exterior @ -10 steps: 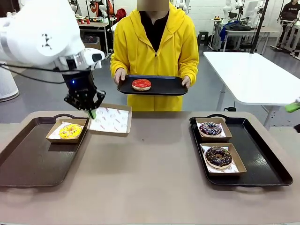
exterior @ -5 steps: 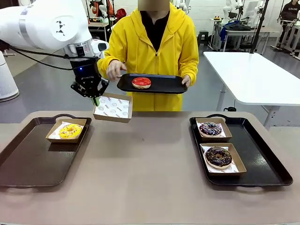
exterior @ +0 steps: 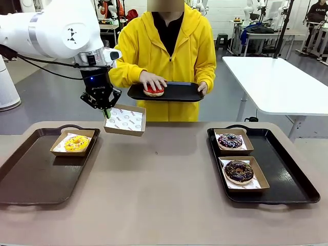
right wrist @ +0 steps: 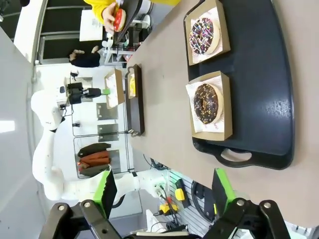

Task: Individually package the donuts and arrange them on the tray.
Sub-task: Place the picked Paper togo box on the Handle tray while simultaneously picking up another Paper togo box from the table with the other hand, then place the picked Paper togo box on the Handle tray.

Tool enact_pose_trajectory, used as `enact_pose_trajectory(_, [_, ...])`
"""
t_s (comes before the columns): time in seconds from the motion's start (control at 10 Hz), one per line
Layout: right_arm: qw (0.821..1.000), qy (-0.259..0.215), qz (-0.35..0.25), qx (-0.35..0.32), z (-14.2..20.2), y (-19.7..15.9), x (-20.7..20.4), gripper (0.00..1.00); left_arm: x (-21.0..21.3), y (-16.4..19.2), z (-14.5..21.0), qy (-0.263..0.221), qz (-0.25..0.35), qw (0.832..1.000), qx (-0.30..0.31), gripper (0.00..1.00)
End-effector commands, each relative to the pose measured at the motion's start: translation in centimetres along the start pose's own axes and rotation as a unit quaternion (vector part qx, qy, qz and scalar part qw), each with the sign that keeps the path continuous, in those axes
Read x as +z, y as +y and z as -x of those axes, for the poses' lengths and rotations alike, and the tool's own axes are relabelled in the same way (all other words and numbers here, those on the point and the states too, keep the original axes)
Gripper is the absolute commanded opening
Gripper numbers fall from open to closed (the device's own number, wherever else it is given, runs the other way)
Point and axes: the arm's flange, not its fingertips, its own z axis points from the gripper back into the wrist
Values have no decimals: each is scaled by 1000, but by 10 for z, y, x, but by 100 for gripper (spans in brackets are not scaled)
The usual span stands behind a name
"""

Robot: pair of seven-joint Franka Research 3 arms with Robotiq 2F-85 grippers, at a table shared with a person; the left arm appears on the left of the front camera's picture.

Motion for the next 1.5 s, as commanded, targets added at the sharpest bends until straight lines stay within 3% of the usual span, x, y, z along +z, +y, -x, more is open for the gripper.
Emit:
enact_pose_trajectory(0.0, [1000, 0, -12, -1, 5, 0, 11, 100, 2, 1, 0, -2, 2, 1000, 4, 0])
enact_pose_trajectory(1.4, [1000, 0, -12, -1, 5, 0, 11, 100, 2, 1, 0, -2, 2, 1000, 4, 0])
